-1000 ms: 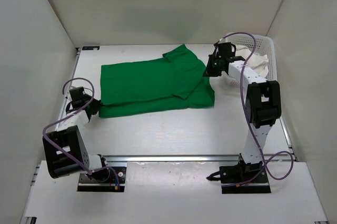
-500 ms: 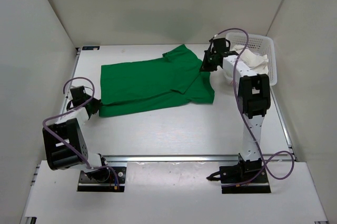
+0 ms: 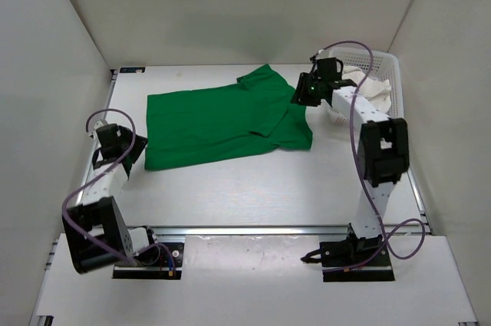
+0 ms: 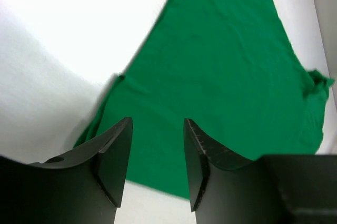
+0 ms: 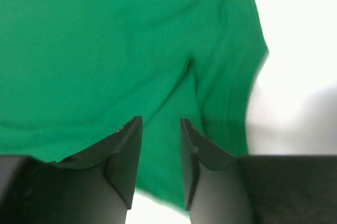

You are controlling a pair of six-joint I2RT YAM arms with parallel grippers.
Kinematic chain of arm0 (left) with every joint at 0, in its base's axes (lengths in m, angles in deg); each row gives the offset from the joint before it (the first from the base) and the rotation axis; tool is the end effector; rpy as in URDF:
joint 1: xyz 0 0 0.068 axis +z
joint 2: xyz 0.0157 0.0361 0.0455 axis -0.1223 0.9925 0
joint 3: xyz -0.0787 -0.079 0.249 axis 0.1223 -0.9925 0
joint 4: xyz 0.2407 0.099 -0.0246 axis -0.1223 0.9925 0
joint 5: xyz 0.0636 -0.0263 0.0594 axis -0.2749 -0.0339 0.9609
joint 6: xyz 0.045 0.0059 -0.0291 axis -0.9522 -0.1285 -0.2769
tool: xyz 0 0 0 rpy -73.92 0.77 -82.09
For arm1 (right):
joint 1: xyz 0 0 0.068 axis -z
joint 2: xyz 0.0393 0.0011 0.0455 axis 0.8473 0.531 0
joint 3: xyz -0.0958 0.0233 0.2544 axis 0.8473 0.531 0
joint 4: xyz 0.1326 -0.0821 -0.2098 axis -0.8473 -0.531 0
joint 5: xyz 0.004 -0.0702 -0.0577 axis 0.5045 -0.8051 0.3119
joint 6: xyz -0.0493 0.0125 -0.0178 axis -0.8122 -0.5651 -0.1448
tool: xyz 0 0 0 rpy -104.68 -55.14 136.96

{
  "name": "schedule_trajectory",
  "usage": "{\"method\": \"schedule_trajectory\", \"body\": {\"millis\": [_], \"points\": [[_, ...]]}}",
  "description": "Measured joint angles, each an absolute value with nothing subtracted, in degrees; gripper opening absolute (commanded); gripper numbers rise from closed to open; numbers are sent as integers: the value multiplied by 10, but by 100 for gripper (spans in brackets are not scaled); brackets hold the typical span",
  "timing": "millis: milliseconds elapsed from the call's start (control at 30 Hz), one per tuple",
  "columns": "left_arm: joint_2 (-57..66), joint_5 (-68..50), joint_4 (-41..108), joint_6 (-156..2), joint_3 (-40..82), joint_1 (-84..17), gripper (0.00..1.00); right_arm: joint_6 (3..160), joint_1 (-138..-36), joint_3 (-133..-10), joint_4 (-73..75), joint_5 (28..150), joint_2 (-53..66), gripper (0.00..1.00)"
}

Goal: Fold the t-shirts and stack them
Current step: Fold the flattened tshirt in 1/3 of the way

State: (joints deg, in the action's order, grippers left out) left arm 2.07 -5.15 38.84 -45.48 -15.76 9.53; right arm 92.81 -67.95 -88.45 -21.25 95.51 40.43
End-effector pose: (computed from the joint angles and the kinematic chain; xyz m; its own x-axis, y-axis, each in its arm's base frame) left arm 0.2460 0.0702 0.1940 -0.2959 -0.8043 -0.5152 -0.5940 0.5774 -0.5602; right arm 0.4489 0.0882 0.2399 -0.7687 0.1750 -0.6152 -0.1027 0.9156 0.3888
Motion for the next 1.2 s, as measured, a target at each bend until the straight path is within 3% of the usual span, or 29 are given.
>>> {"method": "schedule_trajectory", "body": {"millis": [67,167,367,467,767,933,1200], "points": [[-22,-60,385,-455,-194,92,48,938,-674,-797,-181,958,321,2],[-61,-73,389,-451,-257,85,47,964,-660,-655,-119,966,196,0],[-49,-93,400,-437,-297,59,45,996,-634,-451,-45,969,108,25],[-33,-103,386,-429,-297,56,43,1001,-626,-399,-34,979,113,30],[-2,-102,345,-409,-297,54,37,1004,-612,-393,59,1021,147,31],[30,-103,323,-398,-297,59,26,1005,-612,-400,77,1033,193,27],[29,-98,311,-395,-298,63,44,1008,-628,-384,77,1008,170,38]]}}
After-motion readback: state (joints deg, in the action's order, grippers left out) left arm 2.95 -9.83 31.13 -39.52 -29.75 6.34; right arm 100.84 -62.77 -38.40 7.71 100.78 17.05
